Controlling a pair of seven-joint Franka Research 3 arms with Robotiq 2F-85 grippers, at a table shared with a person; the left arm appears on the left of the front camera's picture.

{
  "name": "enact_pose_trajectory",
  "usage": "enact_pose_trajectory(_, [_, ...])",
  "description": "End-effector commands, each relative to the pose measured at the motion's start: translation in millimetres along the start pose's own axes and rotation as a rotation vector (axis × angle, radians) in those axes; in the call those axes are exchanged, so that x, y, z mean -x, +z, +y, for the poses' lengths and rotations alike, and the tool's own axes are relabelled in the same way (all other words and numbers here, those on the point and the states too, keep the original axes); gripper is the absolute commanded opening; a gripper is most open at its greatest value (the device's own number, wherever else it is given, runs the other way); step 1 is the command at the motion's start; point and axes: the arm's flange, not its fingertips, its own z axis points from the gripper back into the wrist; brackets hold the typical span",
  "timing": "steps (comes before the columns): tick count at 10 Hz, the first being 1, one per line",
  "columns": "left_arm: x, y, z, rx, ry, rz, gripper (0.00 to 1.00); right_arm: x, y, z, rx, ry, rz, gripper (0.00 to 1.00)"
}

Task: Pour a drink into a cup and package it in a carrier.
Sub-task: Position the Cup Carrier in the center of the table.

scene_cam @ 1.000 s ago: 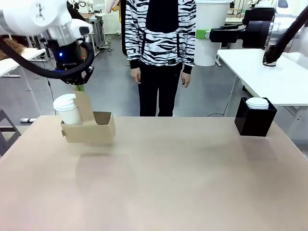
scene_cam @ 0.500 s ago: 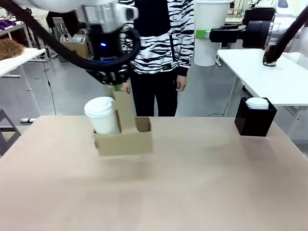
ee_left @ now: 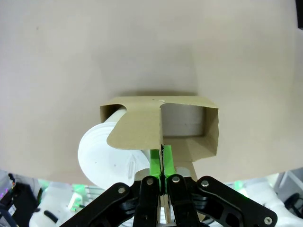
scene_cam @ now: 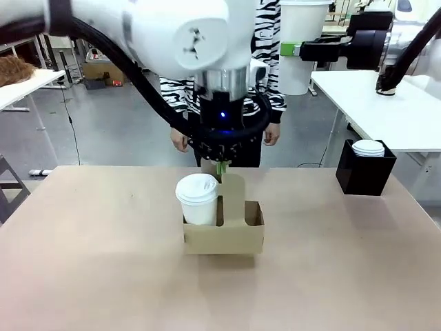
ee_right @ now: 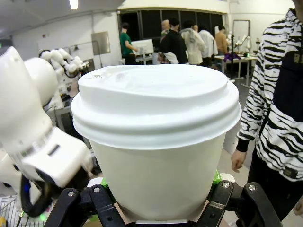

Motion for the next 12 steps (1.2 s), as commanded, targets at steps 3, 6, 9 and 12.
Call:
enact_pose_trajectory(3, [-19.8,-22.4,-8.0,-0.038,0.002,-0.021,0.02,-4.5,-2.7,-0.6,-0.006,0.004,-0.013,0.81])
enact_pose_trajectory(6, [-18.4,-33.4,-6.8,-0.003,0.032,-0.016,0.02,-4.5,-2.7,-0.6,-0.006,0.004,-0.013,0.81])
enact_pose_trajectory(9, [-18.7,-47.4,3.1,0.027,0.059,-0.021,0.02,-4.5,-2.7,-0.6,-0.006,0.004,-0.013,0.81])
enact_pose_trajectory(12, [-27.4,-44.2,-3.2,0.015,0.036,-0.013,0.02,-4.5,-2.7,-0.6,-0.006,0.004,-0.013,0.81])
